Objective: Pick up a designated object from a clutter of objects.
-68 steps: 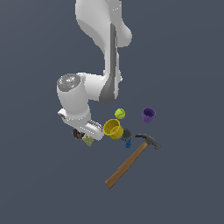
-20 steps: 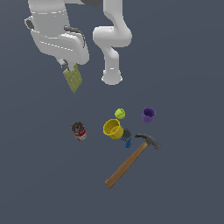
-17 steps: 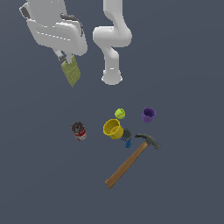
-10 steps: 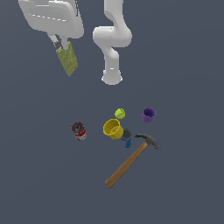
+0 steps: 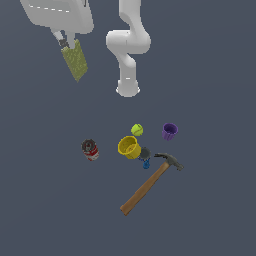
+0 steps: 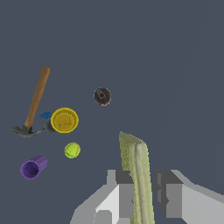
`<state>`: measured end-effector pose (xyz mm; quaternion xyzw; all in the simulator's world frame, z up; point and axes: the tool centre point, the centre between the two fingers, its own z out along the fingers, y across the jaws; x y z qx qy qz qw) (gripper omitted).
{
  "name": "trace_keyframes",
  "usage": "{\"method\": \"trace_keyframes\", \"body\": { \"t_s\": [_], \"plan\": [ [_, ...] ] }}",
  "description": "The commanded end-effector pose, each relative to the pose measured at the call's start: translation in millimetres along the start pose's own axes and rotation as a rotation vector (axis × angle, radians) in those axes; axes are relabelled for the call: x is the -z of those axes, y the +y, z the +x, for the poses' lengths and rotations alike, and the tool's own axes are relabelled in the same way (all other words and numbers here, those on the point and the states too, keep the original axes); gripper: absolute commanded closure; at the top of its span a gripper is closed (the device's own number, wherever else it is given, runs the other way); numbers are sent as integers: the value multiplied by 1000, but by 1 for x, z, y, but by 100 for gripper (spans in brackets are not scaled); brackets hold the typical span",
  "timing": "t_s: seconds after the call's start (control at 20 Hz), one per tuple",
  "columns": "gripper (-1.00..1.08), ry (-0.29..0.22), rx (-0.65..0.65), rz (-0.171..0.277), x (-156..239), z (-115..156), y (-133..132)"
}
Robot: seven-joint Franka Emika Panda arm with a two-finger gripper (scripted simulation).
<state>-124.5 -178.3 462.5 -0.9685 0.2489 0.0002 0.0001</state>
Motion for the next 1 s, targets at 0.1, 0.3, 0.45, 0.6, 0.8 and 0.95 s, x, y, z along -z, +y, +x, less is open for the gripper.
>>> {"method": "trace_keyframes", "body": {
  "t_s": [0.1, 0.3, 0.45, 0.6, 0.8, 0.95],
  "plan": [
    [108, 1, 0, 0, 3, 1, -1],
    [108, 1, 0, 0, 11, 6, -4],
    [108, 0, 1, 0, 20, 11, -8],
    [108, 0, 1, 0, 28, 16, -11],
    [108, 0, 1, 0, 34, 19, -14],
    [108, 0, 1, 0, 35, 20, -14]
  ]
}}
